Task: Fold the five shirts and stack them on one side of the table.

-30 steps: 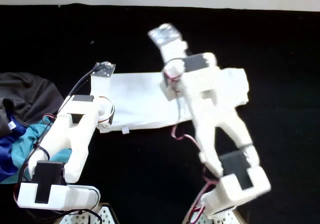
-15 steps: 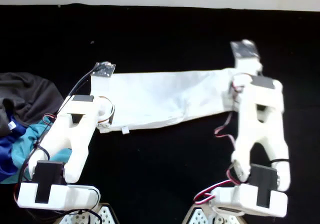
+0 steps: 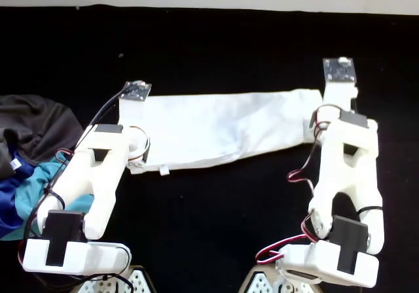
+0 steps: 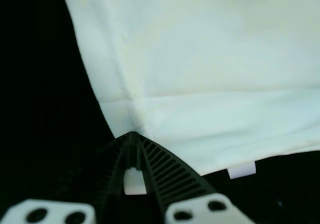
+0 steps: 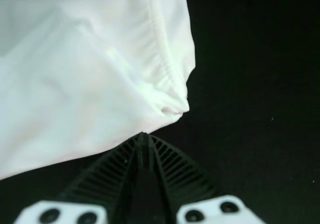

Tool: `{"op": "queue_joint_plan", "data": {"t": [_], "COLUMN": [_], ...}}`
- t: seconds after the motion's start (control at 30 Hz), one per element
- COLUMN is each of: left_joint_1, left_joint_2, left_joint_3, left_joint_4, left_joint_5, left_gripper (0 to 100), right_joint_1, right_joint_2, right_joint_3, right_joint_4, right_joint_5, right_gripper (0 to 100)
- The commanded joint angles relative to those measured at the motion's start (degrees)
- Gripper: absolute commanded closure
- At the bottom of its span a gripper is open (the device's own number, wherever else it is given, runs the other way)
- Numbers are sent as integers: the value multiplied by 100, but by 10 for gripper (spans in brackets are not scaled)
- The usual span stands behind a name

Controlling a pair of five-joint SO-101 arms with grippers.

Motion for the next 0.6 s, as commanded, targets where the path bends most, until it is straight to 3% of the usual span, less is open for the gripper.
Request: {"op": "queue_joint_plan", "data": {"t": [0.0, 0.23, 0.4, 0.57], "left_joint_1": [13, 13, 13, 13], "left_joint_2": [22, 22, 22, 22], "left_joint_3": [4, 4, 4, 4], "left_joint_4": [-123, -123, -123, -123], "left_joint_5": [35, 35, 35, 35], "left_gripper": [992, 992, 992, 992], "right_joint_1": [-286, -620, -145, 127], "right_joint_2": [-207, 541, 1596, 1727], "right_joint_3": [-391, -453, -963, -1437], "right_joint_4": [-57, -620, -585, -13], "right_joint_5": [26, 26, 26, 26], "right_gripper": [992, 992, 992, 992]}}
